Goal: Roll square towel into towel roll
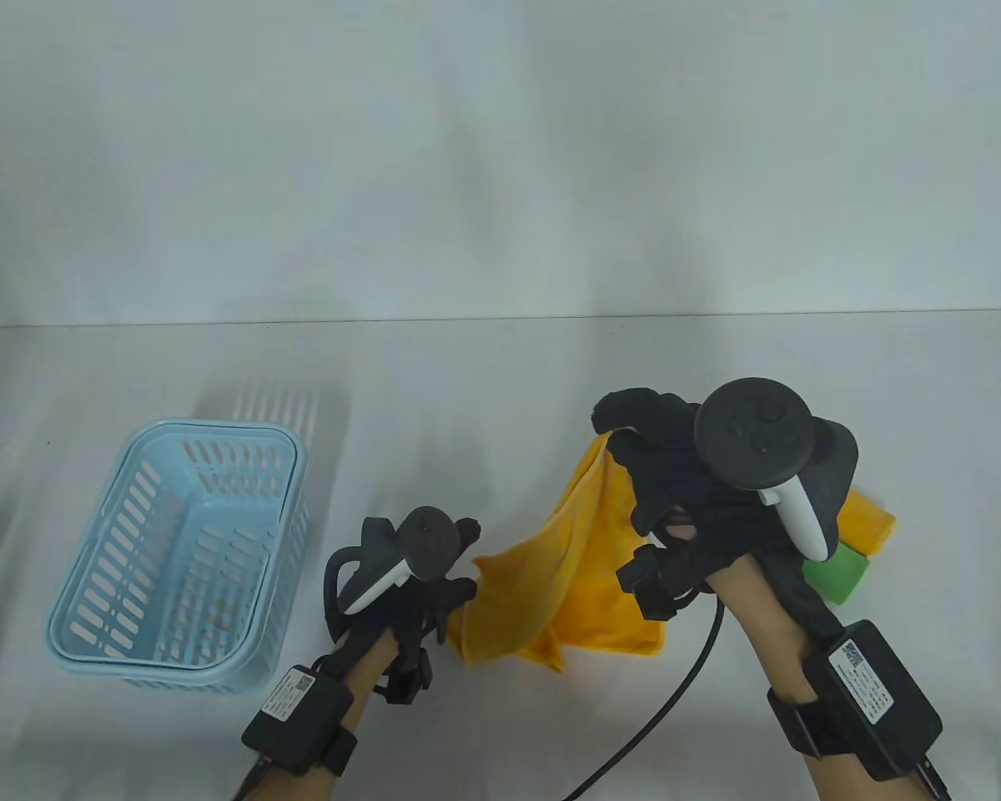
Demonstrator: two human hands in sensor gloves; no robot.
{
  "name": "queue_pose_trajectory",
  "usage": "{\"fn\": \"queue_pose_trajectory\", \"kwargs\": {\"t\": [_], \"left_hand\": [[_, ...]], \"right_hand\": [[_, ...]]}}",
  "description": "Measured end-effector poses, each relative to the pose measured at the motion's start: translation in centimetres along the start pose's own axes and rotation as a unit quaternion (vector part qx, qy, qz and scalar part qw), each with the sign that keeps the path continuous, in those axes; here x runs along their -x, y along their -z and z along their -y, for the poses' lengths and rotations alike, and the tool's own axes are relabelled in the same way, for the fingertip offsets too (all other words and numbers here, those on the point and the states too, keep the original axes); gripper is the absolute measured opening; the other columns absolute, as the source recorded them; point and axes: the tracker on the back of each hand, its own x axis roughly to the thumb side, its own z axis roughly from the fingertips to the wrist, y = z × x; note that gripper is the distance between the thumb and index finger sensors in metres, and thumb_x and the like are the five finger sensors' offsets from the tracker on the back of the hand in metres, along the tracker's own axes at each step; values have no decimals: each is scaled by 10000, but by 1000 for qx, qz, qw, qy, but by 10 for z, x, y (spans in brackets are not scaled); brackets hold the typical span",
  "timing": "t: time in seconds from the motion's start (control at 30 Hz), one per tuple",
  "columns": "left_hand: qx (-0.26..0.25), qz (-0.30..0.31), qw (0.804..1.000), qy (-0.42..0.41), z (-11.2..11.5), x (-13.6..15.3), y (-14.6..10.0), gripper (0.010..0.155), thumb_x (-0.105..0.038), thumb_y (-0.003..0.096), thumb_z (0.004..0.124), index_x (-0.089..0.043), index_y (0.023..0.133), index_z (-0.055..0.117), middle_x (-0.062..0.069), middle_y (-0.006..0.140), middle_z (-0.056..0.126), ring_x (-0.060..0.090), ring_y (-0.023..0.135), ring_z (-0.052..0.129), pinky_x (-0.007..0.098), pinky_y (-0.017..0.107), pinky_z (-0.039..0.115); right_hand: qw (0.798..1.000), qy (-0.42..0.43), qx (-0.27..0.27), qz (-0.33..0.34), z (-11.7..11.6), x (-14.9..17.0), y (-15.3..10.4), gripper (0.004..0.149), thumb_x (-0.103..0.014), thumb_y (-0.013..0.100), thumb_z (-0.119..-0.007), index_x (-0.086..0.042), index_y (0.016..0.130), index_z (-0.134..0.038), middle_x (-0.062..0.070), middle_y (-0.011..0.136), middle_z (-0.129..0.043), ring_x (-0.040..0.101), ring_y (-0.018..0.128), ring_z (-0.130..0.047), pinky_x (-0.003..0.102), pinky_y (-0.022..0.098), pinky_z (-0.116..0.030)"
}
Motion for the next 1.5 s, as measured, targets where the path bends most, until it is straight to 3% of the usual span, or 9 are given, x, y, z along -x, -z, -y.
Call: {"fn": "queue_pose_trajectory", "kwargs": {"t": [0.13,0.33,0.6,0.77,1.07,1.5], "left_hand": [[3,-3,1000,-22,12,0,8,692,-473,370,822,-509,1003,544,-59,1137,531,257,995,750,529,736,646],[-7,-16,999,-29,19,-6,9,512,-452,396,796,-482,894,681,-78,1102,593,231,976,779,517,735,658],[-26,-38,997,-56,6,-1,1,425,-437,388,807,-412,810,759,-63,1064,660,245,935,823,518,707,685],[-12,-68,997,-39,-38,8,-9,423,-418,383,823,-365,803,798,-36,1022,740,256,875,888,521,674,719],[-92,-109,989,-40,-131,40,-42,422,-411,380,831,-351,798,825,-40,977,809,260,853,915,526,664,729],[-187,-20,967,-172,-213,56,-98,421,-417,387,829,-355,802,849,-53,958,840,255,845,929,529,665,731]], "right_hand": [[1000,-4,-4,14,0,-4,-7,366,-312,350,-830,-409,703,-821,-48,642,-956,251,613,-952,537,586,-718],[1000,1,-6,22,0,-4,-13,367,-315,351,-829,-406,706,-818,-48,641,-957,249,612,-953,535,585,-720],[1000,5,4,-1,5,13,-12,368,-313,353,-831,-397,710,-819,-42,638,-958,253,606,-954,539,584,-719],[999,2,30,-42,20,34,-1,369,-315,354,-831,-393,714,-817,-37,637,-957,252,602,-954,536,583,-720],[993,-5,51,-104,41,76,4,369,-314,353,-838,-389,714,-823,-36,633,-961,253,601,-956,538,582,-720],[995,-11,69,-76,77,74,-20,372,-306,349,-846,-398,710,-846,-41,651,-960,254,621,-953,542,588,-717]]}}
